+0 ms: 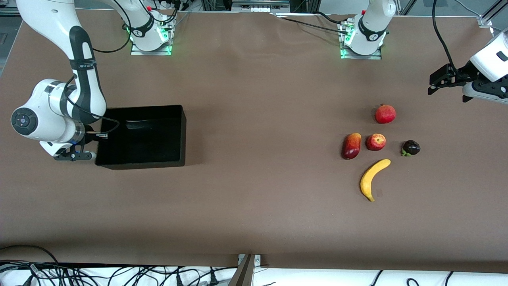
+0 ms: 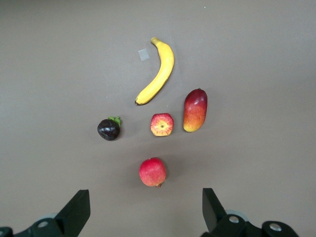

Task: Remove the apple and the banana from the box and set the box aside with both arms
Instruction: 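Drag the black box away from the fruits with the right gripper, then release the box rim and draw the right gripper back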

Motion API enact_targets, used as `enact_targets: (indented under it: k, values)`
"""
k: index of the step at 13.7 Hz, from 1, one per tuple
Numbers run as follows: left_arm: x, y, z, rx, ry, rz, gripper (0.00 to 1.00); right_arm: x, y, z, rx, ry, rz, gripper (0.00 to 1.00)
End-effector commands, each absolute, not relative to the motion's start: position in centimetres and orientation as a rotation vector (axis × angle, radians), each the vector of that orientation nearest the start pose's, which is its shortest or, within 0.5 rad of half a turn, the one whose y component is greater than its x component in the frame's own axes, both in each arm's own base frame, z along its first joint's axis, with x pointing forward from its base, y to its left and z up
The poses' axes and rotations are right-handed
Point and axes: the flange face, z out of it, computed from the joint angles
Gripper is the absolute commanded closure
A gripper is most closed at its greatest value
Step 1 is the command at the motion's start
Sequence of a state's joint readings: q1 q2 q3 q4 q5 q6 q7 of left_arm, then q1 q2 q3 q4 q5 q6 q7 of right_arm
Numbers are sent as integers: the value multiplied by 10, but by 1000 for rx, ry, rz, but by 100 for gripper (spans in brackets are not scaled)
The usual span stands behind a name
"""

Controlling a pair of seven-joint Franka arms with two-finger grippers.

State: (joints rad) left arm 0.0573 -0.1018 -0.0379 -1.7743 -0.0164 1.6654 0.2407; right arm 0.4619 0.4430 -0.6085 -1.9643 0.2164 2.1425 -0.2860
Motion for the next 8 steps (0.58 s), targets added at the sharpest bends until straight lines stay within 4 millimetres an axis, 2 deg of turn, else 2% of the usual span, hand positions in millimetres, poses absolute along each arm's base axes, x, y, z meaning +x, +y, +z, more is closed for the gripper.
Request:
enact_targets:
  k: [1, 3, 5, 6, 8]
  values:
    - [528, 10, 597, -3132, 328, -9, 0, 596, -64, 336, -3085, -35, 306, 0]
    - [528, 9, 597, -3131, 333, -9, 0, 607, -70, 401, -3068, -31, 328, 0]
    - [528, 10, 597, -3132, 331, -9, 0, 616, -66, 464, -3088, -70, 350, 0]
    - [528, 10, 597, -3132, 331, -9, 0, 618, -63, 487, -3108, -91, 355, 0]
    - [528, 9, 597, -3130, 333, -8, 0, 615, -51, 515, -3103, -123, 392, 0]
